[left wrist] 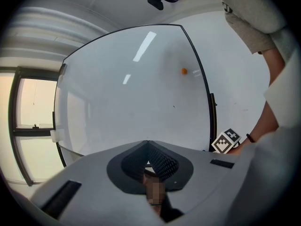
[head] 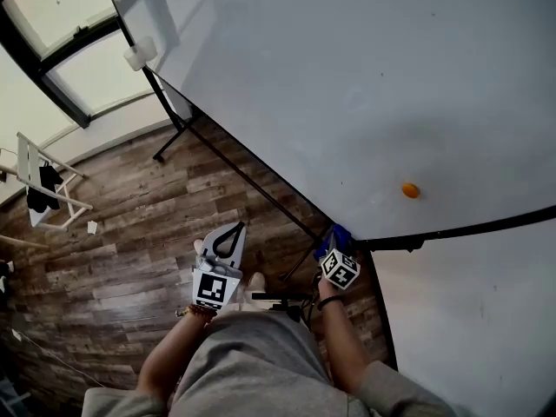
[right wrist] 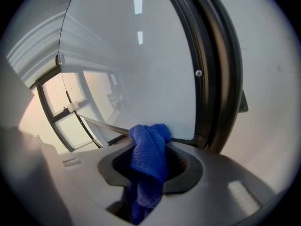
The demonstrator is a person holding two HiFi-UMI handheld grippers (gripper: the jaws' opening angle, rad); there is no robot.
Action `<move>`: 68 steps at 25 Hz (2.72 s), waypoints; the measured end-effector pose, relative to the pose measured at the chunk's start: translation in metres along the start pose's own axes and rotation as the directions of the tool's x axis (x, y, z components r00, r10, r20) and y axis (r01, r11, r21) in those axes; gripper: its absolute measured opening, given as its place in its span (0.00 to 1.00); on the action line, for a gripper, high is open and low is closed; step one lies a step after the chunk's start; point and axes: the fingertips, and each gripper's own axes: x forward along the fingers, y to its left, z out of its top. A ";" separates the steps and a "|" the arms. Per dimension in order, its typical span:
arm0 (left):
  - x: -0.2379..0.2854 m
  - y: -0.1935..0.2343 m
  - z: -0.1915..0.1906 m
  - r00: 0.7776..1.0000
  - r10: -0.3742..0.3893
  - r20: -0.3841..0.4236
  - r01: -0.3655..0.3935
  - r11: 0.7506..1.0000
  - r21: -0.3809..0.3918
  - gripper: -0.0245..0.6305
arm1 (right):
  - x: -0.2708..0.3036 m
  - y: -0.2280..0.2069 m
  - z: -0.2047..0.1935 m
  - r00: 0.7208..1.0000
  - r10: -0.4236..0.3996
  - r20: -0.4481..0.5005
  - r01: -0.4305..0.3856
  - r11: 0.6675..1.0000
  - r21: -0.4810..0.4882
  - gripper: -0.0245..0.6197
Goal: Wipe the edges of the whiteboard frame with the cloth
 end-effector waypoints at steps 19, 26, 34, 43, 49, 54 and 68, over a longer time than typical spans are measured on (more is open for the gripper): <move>0.007 0.011 0.003 0.999 -0.040 0.027 0.041 0.998 -0.040 0.05 | 0.009 0.014 0.004 0.999 0.009 -0.046 -0.007 0.998 0.062 0.26; 0.001 0.021 -0.002 0.999 -0.024 0.025 0.026 0.998 -0.050 0.05 | 0.020 0.029 0.005 0.998 0.014 -0.053 -0.009 0.995 0.101 0.26; -0.005 0.054 -0.007 1.000 0.010 0.028 -0.009 1.000 -0.030 0.05 | 0.029 0.044 0.005 0.998 0.015 -0.053 -0.008 0.993 0.122 0.26; -0.001 0.065 -0.007 1.000 0.003 0.017 -0.002 0.999 -0.038 0.05 | 0.038 0.056 0.005 0.998 0.021 -0.058 -0.013 0.992 0.127 0.25; -0.001 0.084 -0.004 0.999 0.024 0.027 -0.023 0.999 -0.035 0.05 | 0.043 0.069 0.007 0.998 0.026 -0.060 -0.019 0.993 0.120 0.25; -0.004 0.094 -0.002 0.999 0.037 0.033 -0.036 0.999 -0.029 0.05 | 0.049 0.080 0.007 0.997 0.037 -0.064 -0.029 0.992 0.125 0.25; -0.006 0.120 0.002 0.998 0.059 0.033 -0.058 0.998 -0.040 0.05 | 0.062 0.105 0.006 0.996 0.054 -0.073 -0.045 0.991 0.127 0.25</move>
